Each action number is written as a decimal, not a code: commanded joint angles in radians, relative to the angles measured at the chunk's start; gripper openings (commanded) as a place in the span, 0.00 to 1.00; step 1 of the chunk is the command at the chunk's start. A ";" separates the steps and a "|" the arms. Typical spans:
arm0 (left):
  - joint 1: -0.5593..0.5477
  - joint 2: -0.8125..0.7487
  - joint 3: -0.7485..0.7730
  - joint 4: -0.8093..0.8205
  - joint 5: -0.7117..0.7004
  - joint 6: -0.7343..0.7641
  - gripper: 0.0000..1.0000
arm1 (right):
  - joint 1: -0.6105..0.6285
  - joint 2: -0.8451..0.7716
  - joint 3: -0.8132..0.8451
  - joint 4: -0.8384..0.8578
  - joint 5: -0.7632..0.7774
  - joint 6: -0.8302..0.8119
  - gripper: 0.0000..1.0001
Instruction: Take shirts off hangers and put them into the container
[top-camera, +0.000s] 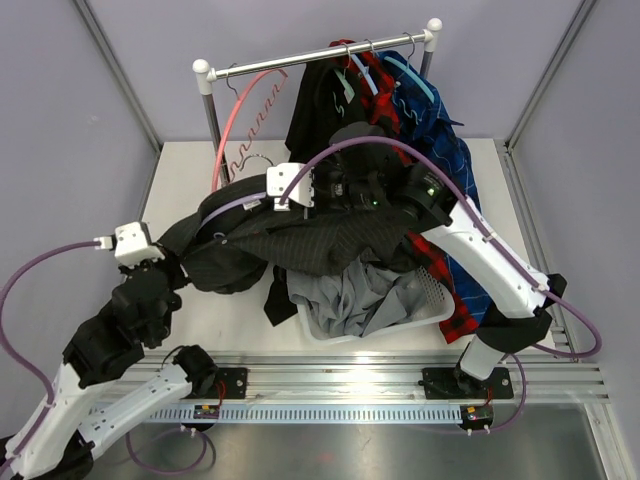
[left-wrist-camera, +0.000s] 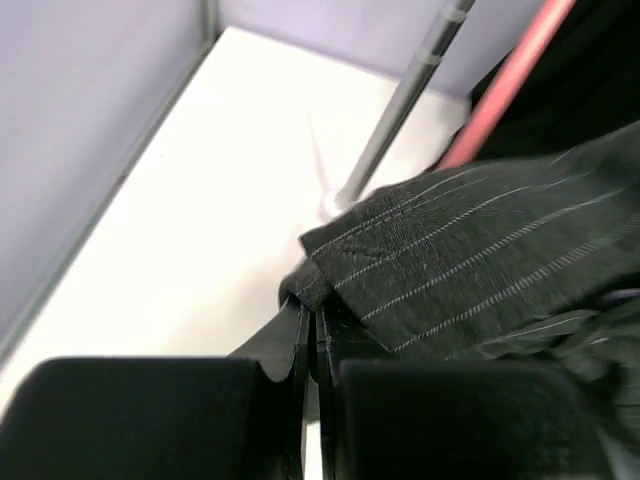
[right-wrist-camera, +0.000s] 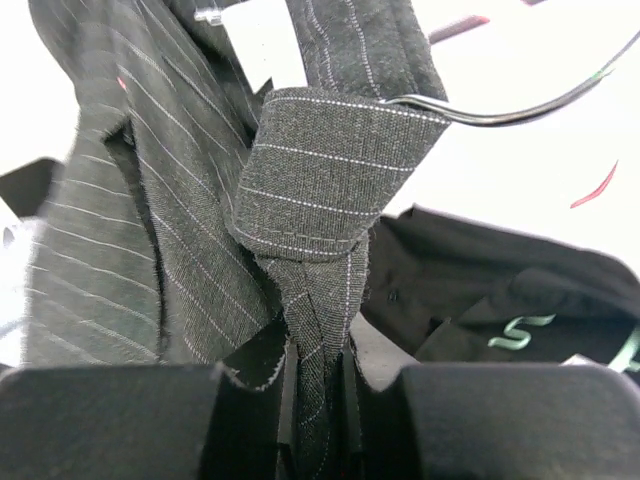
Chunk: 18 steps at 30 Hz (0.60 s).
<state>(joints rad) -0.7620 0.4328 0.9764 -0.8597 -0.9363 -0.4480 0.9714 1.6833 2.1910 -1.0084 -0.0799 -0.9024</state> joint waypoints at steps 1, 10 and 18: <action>0.003 0.056 0.030 -0.099 -0.168 0.055 0.00 | -0.019 -0.020 0.156 -0.044 -0.078 -0.026 0.00; 0.003 0.049 0.123 -0.045 -0.174 0.144 0.00 | -0.063 -0.071 0.139 -0.148 -0.198 -0.116 0.00; 0.003 -0.003 0.163 -0.074 -0.065 0.167 0.00 | -0.117 -0.079 0.128 -0.156 -0.290 -0.132 0.00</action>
<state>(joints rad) -0.7712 0.4580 1.0977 -0.8936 -0.9207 -0.3378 0.9016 1.6783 2.3089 -1.0988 -0.3416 -0.9955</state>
